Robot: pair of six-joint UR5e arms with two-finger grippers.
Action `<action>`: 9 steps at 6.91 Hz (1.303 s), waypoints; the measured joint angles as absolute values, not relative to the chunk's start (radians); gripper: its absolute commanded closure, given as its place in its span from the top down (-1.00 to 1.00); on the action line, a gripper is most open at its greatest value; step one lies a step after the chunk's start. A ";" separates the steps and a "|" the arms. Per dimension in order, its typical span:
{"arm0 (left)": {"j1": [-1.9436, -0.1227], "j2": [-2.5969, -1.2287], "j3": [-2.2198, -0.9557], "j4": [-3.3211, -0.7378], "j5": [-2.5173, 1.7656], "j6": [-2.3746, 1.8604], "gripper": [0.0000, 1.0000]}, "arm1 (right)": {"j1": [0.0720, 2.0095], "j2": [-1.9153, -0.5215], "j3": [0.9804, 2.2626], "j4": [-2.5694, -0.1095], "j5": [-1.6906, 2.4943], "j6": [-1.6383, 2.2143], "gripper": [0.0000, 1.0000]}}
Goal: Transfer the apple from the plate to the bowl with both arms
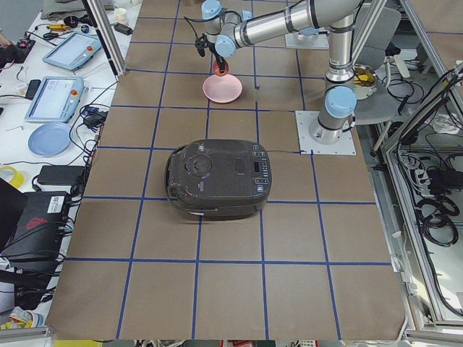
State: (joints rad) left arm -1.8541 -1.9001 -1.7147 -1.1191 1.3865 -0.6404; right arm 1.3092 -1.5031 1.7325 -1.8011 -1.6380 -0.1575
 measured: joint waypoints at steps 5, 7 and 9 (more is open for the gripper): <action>-1.898 -1.913 -1.619 -1.121 1.253 -0.873 -1.00 | 1.225 -1.364 1.927 -1.995 -1.631 -0.315 1.00; -1.899 -1.915 -1.617 -1.122 1.251 -0.875 -1.00 | 1.198 -1.321 1.984 -2.072 -1.632 -0.362 -0.11; -1.899 -1.915 -1.616 -1.121 1.253 -0.874 -1.00 | 1.180 -1.286 2.012 -2.094 -1.630 -0.375 -1.00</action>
State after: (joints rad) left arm -1.8991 -1.9152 -1.6158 -1.1214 1.2531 -0.8742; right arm 1.1796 -1.2858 2.0116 -2.0942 -1.6300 -0.3749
